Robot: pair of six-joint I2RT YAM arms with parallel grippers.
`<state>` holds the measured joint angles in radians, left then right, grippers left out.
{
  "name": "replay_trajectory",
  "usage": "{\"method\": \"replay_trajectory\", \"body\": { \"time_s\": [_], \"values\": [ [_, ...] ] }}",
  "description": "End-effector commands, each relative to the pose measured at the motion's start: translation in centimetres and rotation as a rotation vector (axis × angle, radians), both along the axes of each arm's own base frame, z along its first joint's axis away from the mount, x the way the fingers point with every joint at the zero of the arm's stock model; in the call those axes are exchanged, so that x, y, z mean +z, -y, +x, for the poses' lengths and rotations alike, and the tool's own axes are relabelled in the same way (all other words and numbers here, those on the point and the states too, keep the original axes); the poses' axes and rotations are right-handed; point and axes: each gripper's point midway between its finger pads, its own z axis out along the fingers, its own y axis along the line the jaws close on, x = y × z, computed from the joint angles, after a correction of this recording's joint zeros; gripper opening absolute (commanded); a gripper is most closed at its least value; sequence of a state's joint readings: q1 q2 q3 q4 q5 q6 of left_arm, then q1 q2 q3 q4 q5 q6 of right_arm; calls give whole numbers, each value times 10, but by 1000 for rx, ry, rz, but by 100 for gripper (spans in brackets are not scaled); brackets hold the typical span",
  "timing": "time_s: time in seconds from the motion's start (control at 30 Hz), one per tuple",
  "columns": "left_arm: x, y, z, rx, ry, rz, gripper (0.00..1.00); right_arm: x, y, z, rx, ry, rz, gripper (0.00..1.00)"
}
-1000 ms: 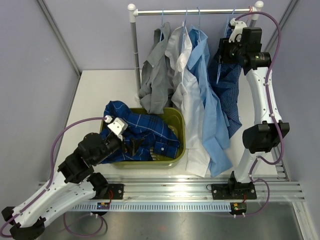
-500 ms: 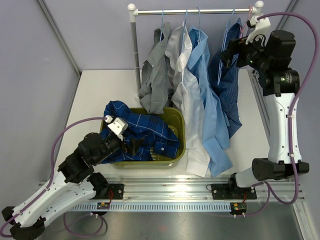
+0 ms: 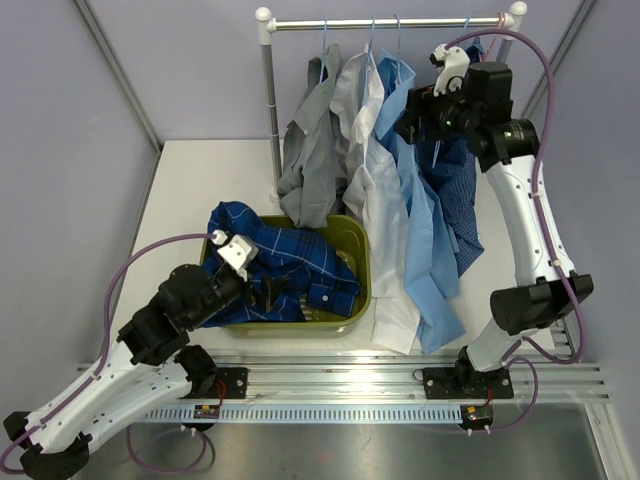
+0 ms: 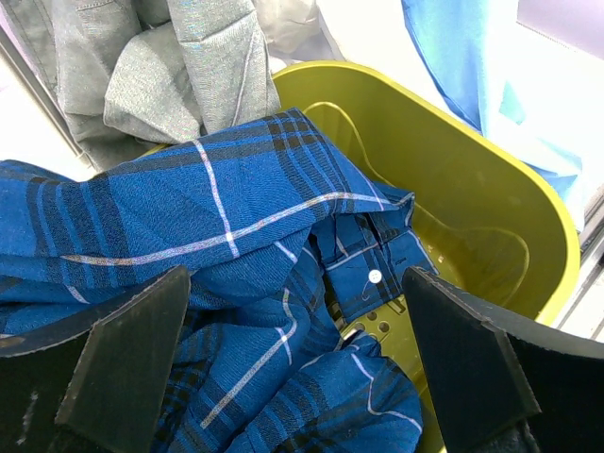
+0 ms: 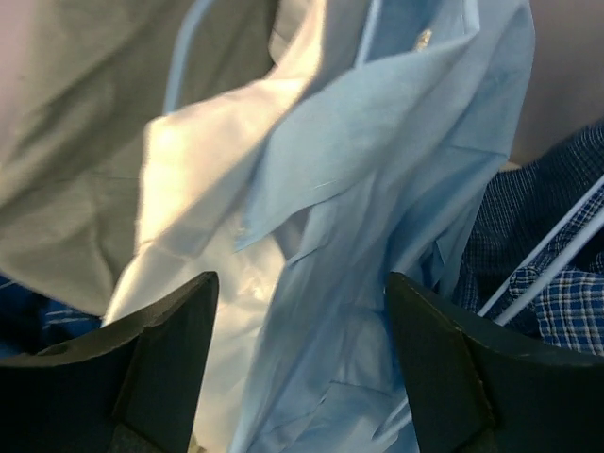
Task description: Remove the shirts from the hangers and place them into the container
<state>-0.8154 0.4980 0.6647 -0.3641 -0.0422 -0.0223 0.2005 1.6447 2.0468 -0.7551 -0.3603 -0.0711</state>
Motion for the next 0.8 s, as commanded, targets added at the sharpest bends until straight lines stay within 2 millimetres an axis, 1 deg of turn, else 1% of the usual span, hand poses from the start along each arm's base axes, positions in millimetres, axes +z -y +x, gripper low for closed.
{"method": "replay_trajectory", "body": {
  "time_s": [0.0,0.07,0.13,0.17,0.2,0.23,0.3,0.33,0.43,0.53,0.63,0.7,0.73,0.77],
  "values": [
    [14,3,2,-8,41,-45,99,-13,5,14,-98,-18,-45,77],
    [15,3,2,-8,42,-46,99,-20,5,23,-125,-21,-67,74],
    [14,2,1,-6,41,-47,99,-25,9,29,-152,-26,-81,65],
    [14,2,1,-4,40,-48,99,-28,8,31,-151,-35,-84,55],
    [15,1,1,-3,44,-51,99,-27,8,32,-155,-31,-83,44],
    [15,1,1,-2,45,-52,99,-23,8,31,-157,-20,-78,22],
    [16,1,1,-2,46,-53,99,-17,10,30,-165,-3,-75,9],
    [14,1,1,-2,43,-50,99,-13,12,29,-171,9,-75,0],
    [15,2,1,-8,45,-49,99,11,17,23,-188,72,-63,0],
    [15,3,1,-9,44,-48,99,42,19,15,-195,156,-30,0],
    [16,2,0,-7,44,-53,99,63,22,8,-210,208,-3,0],
    [14,1,0,-5,42,-52,99,67,22,5,-212,221,8,0],
    [15,2,0,-5,43,-54,99,75,24,-1,-215,246,19,0],
    [15,1,0,-5,44,-55,99,73,25,-2,-215,244,18,0]
  ]
}}
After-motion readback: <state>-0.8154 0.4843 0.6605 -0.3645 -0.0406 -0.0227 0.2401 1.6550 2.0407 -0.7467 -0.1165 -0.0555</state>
